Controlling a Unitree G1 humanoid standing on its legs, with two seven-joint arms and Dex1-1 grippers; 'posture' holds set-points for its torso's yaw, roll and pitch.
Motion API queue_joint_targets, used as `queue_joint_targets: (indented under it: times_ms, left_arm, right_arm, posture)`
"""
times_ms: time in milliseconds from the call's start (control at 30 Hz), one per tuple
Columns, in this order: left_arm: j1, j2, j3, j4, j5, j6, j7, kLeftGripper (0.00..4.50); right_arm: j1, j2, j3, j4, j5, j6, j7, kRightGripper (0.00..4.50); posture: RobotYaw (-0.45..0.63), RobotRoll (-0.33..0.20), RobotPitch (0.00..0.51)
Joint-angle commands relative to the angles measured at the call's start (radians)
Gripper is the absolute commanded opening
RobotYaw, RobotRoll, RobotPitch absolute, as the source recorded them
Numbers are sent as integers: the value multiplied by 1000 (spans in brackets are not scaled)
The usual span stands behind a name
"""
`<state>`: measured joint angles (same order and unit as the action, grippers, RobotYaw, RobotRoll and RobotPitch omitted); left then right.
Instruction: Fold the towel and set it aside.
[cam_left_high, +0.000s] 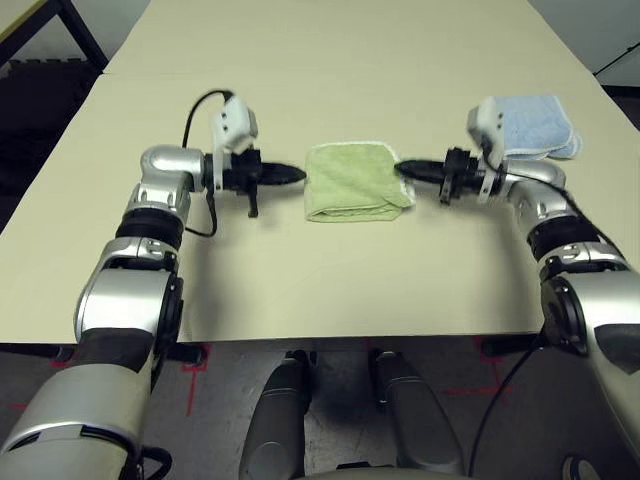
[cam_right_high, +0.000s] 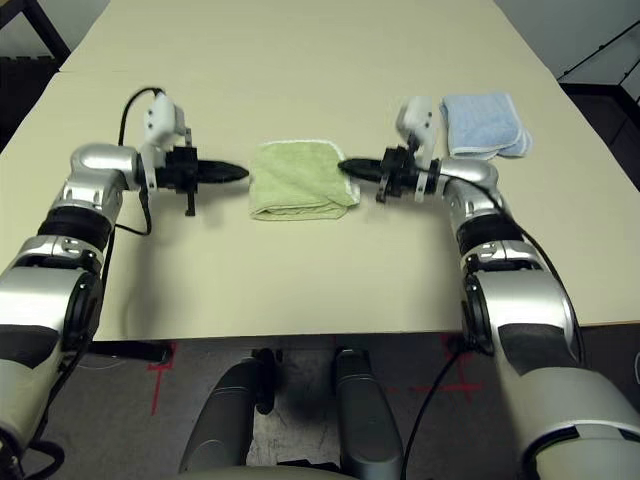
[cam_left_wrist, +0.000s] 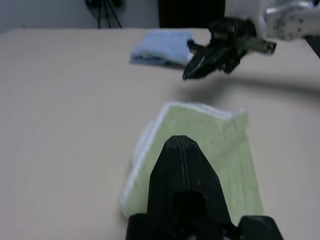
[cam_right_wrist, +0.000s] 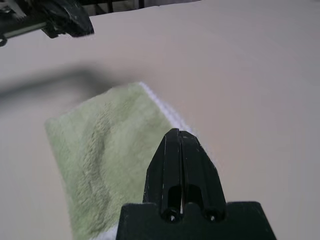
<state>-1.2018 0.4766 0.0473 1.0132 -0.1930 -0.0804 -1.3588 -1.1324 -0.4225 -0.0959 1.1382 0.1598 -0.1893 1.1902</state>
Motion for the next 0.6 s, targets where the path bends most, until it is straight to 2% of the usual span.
queue_joint_targets:
  times_ms: [33,300,600]
  left_arm:
    - [0,-28,12,-1,9,40,111,13]
    - [61,-100,-23,22,66,71,280,13]
    - [88,-106,-78,63,134,29,284,13]
  right_arm:
    - [3,27,21,4,-35,40,-78,0]
    - [-4,108,51,31,-99,64,-254,0]
    - [-21,149,63,60,-141,65,-350,0]
  posture:
    - [-34,0,192]
    - [-33,0,195]
    - [-47,0,190]
